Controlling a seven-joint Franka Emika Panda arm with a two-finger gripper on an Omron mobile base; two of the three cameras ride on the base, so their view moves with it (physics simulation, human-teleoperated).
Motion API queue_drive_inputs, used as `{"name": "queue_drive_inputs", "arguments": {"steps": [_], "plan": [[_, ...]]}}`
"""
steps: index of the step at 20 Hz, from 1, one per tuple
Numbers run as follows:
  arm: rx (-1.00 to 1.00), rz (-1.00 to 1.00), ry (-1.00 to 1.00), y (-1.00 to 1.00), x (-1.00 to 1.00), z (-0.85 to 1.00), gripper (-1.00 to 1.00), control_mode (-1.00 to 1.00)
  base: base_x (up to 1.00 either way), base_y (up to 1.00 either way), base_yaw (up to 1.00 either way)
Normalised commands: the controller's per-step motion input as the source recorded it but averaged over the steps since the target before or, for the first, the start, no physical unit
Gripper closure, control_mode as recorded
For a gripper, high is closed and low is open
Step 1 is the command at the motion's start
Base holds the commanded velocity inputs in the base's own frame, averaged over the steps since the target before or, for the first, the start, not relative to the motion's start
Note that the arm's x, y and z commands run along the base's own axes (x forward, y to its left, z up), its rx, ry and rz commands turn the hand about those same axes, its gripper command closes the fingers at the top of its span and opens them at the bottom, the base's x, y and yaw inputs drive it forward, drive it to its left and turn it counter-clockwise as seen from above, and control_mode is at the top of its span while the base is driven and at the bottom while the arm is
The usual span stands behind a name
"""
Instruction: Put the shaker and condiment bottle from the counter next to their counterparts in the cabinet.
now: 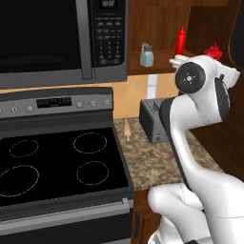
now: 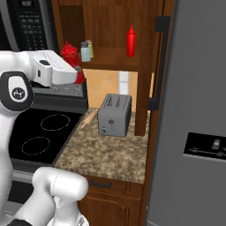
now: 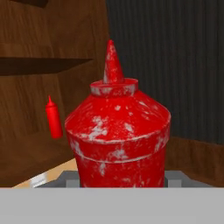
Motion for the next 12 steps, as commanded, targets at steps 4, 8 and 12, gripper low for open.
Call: {"name": "queue_drive_inputs", "arguments": {"steps": [4, 8, 12], "plan": [[0.01, 0.02, 0.00, -0.17, 0.40, 0.15, 1.00, -1.00, 0.00, 0.00, 0.00], [0.01, 0.01, 0.00, -0.16, 0.49, 0.18, 1.00, -1.00, 0.00, 0.00, 0.00], [0.00, 0.00, 0.00, -0.18, 0.45, 0.10, 1.00, -1.00, 0.00, 0.00, 0.00]]}}
